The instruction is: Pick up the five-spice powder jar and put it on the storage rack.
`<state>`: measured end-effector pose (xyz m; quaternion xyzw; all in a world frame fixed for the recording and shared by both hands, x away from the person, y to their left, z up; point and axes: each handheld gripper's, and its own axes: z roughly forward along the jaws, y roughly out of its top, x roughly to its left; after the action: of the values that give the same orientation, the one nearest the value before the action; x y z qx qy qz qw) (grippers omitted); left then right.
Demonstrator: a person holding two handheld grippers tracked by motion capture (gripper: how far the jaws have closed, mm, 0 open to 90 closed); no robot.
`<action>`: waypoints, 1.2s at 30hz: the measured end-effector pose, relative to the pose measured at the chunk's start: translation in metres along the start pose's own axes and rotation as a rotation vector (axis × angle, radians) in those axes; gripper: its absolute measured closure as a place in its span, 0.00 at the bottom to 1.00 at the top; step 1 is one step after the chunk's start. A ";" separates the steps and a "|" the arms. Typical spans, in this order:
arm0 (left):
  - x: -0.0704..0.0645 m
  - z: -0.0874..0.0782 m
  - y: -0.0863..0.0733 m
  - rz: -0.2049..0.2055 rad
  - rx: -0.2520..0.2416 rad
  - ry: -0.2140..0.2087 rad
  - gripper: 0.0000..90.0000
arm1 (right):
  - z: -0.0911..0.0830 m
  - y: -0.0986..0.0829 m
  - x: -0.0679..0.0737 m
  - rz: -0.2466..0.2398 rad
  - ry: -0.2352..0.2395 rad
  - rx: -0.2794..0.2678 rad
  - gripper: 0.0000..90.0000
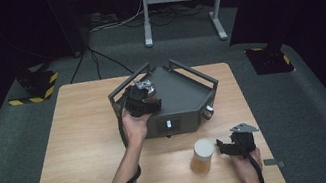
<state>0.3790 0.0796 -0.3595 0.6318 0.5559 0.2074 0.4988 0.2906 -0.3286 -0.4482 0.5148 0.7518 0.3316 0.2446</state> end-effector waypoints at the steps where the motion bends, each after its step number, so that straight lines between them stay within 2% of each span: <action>1: 0.000 0.000 0.000 0.000 0.000 0.000 0.34 | 0.000 0.000 0.000 0.000 0.000 0.000 0.17; 4: 0.000 0.000 0.000 0.015 0.003 -0.001 0.34 | 0.000 0.000 0.000 0.000 0.000 0.000 0.17; 17: 0.003 0.000 0.000 0.024 0.005 -0.013 0.34 | 0.000 0.000 0.000 0.000 0.000 0.000 0.17; 20: 0.005 -0.003 -0.002 -0.015 -0.021 -0.015 0.23 | 0.000 0.000 0.000 0.001 -0.001 0.000 0.17; 21: 0.005 -0.003 -0.002 -0.015 -0.021 -0.015 0.19 | 0.000 0.000 0.000 0.001 -0.001 0.000 0.17; 22: 0.005 -0.004 -0.002 -0.016 -0.020 -0.012 0.19 | 0.000 0.000 0.001 0.000 -0.002 0.000 0.17; 25: 0.007 -0.008 -0.004 0.000 -0.026 -0.011 0.10 | 0.000 0.000 0.002 -0.005 -0.006 -0.001 0.17; 29: 0.014 -0.015 -0.006 -0.017 -0.044 -0.033 0.05 | 0.000 0.000 0.001 -0.003 -0.005 -0.001 0.17; 33: 0.019 -0.022 -0.007 -0.008 -0.050 -0.051 0.02 | 0.000 0.000 0.002 -0.004 -0.005 -0.001 0.17; 36: 0.019 -0.029 -0.007 0.020 -0.055 -0.049 0.02 | 0.000 0.000 0.001 -0.001 -0.004 0.000 0.17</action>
<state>0.3571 0.1074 -0.3591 0.6283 0.5312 0.2121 0.5274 0.2902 -0.3277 -0.4482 0.5149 0.7517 0.3304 0.2463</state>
